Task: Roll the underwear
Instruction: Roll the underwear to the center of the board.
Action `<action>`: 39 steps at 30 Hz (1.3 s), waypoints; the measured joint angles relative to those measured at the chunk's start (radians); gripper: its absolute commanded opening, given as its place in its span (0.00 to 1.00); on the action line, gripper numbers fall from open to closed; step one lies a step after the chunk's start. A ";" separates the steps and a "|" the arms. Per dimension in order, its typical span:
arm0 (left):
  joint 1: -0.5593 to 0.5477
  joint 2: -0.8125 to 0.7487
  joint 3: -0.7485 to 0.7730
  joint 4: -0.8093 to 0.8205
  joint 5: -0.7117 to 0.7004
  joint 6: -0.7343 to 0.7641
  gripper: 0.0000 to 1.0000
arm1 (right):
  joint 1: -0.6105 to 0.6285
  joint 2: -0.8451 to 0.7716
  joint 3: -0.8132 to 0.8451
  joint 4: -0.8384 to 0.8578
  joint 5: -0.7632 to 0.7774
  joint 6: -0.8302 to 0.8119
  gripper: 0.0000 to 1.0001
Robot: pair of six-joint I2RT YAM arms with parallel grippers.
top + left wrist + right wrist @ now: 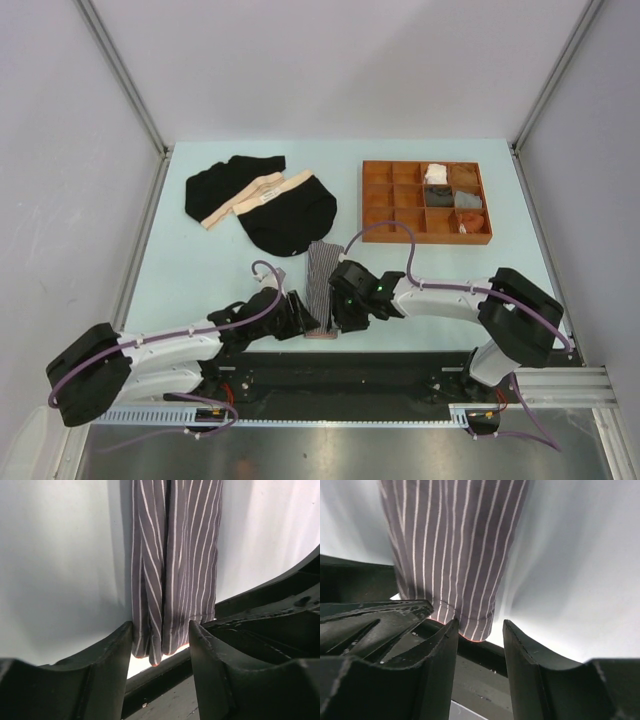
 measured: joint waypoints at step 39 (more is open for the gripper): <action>0.362 0.120 0.051 -0.056 0.557 0.062 0.00 | 0.392 -0.165 -0.022 0.147 0.491 -0.692 0.76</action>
